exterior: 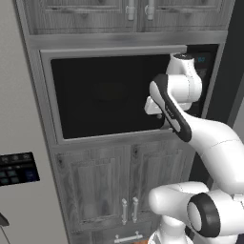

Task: Open the microwave door.

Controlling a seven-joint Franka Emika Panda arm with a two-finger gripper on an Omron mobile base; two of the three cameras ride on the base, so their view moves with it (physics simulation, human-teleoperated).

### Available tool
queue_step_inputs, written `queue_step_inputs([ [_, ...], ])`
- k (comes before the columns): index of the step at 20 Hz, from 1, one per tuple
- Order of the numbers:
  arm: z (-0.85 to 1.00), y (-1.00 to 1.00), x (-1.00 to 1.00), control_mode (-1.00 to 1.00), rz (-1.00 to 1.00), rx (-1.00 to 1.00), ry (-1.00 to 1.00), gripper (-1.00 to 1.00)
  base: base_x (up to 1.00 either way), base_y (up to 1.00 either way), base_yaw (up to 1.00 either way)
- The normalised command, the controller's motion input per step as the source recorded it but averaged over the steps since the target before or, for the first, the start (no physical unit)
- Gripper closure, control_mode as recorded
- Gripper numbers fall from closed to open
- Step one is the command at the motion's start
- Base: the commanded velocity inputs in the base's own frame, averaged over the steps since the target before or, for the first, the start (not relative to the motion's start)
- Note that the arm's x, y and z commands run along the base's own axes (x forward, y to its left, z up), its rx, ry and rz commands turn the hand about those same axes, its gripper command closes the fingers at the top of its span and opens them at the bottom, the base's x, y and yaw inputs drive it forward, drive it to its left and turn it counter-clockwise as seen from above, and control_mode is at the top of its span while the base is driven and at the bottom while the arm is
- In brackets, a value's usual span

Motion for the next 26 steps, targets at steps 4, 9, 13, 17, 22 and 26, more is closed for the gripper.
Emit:
queue_step_inputs([
  [4,0.0,-0.01,-0.22,-1.0,0.0,0.0,-0.1,-1.0,0.0,0.0,0.0],
  [9,0.11,-0.13,-0.51,-1.0,0.0,0.01,-0.27,-1.0,0.0,0.0,0.0],
  [13,0.32,-0.28,-0.19,-1.0,0.0,0.02,-0.32,-1.0,0.0,0.0,0.0],
  [17,0.45,-0.35,0.0,-1.0,0.0,0.03,-0.2,-1.0,0.0,0.0,0.0],
  [22,0.52,-0.24,0.22,-1.0,-0.01,0.03,-0.12,-1.0,0.0,0.0,0.0],
  [26,0.36,-0.03,0.44,-1.0,0.0,0.05,-0.18,-1.0,0.0,0.0,0.0],
])
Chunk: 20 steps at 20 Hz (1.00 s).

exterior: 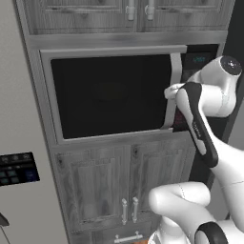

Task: Open the microwave door.

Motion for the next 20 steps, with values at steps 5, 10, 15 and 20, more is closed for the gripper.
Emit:
queue_step_inputs([
  [5,0.07,0.0,0.5,-1.0,0.0,0.03,-0.26,-1.0,0.0,0.0,0.0],
  [10,0.0,0.0,0.58,-1.0,0.0,0.02,-0.18,-1.0,0.0,0.0,0.0],
  [15,0.0,0.0,0.61,-1.0,0.0,0.01,-0.04,-1.0,0.0,0.0,0.0],
  [20,0.0,0.0,0.63,-1.0,0.0,0.0,0.0,-1.0,0.0,0.0,0.0],
])
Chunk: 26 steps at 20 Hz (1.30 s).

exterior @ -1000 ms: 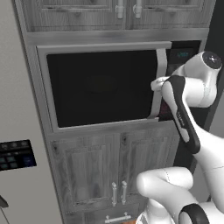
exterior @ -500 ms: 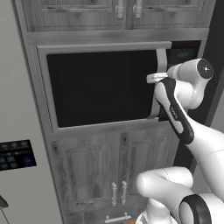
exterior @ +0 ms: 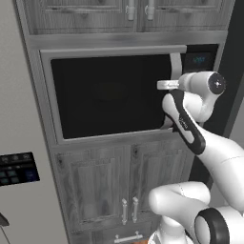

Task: Open the microwave door.

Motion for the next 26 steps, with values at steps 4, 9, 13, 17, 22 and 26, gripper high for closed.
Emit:
queue_step_inputs([
  [4,-0.07,0.0,0.71,-1.0,0.0,-0.01,0.04,-1.0,0.0,0.0,0.0],
  [9,-0.06,0.04,0.52,-1.0,0.0,-0.03,0.03,1.0,0.0,0.0,0.0],
  [13,0.0,0.04,-0.45,-1.0,0.14,-0.04,0.17,1.0,0.0,0.0,0.0],
  [17,0.0,0.09,-0.98,-1.0,0.29,-0.06,0.12,1.0,0.0,0.0,0.0],
  [22,0.0,0.12,-1.0,-1.0,0.36,-0.07,0.05,1.0,0.0,0.0,0.0],
  [26,0.0,0.15,-1.0,-1.0,0.38,-0.07,0.0,1.0,0.0,0.0,0.0],
])
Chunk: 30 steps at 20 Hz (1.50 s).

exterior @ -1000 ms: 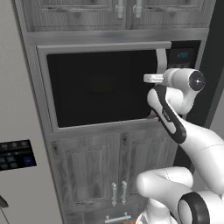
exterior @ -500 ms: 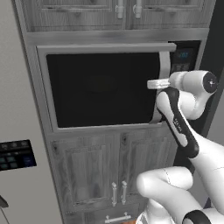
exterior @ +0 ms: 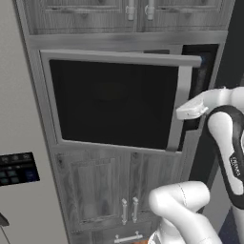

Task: Open the microwave door.

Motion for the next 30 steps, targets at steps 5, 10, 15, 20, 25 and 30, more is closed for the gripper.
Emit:
queue_step_inputs([
  [5,0.0,0.28,-1.0,-1.0,0.39,-0.07,0.0,1.0,0.0,0.0,0.0],
  [10,0.0,0.4,-0.99,-1.0,0.36,-0.08,0.0,1.0,0.0,0.0,0.0],
  [15,0.01,0.22,-0.55,-1.0,0.16,-0.1,-0.03,-1.0,0.0,0.0,0.0],
  [20,0.05,-0.33,-0.55,-1.0,-0.02,-0.09,-0.18,-1.0,0.0,0.0,0.0],
  [25,0.21,-0.63,-0.46,-1.0,-0.03,-0.03,-0.2,-1.0,0.0,0.0,0.0],
  [30,0.44,-0.87,-0.47,-1.0,0.0,0.0,-0.14,-1.0,0.0,0.0,0.0],
])
